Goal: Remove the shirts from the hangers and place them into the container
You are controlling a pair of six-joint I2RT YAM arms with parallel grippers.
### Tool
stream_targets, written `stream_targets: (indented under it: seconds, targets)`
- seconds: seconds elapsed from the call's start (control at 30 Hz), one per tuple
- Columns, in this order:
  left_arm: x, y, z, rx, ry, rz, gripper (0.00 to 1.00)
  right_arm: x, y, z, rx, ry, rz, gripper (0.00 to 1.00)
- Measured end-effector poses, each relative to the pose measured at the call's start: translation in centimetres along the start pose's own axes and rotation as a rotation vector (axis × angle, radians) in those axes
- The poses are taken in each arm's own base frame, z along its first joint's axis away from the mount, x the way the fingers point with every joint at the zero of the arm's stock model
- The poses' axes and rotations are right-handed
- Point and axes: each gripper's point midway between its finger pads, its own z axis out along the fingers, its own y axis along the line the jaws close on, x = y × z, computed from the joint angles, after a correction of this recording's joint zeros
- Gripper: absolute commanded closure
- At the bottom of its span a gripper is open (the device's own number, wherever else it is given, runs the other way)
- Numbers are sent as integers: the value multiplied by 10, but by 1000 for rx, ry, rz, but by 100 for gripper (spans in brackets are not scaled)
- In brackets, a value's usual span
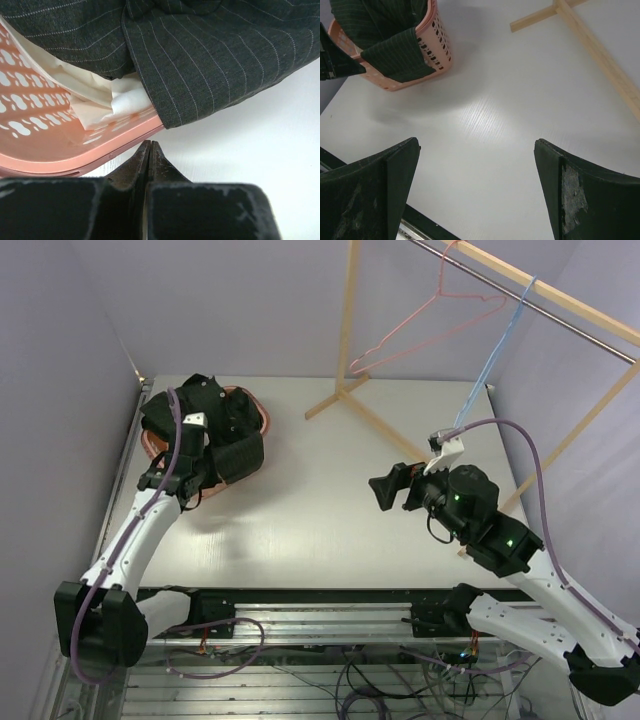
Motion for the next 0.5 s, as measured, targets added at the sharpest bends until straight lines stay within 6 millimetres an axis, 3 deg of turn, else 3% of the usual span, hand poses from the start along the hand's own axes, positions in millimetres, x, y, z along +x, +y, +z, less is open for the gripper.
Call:
stream_targets:
  seconds: [0.17, 0.33, 0.5]
  targets:
    - [3, 2, 6, -19, 13, -5, 93, -4, 0, -3, -1, -15, 3, 0]
    - [13, 8, 31, -79, 88, 21, 93, -5, -2, -5, 5, -22, 4, 0]
    - [3, 16, 50, -135, 94, 63, 93, 9, -14, 1, 60, 2, -14, 0]
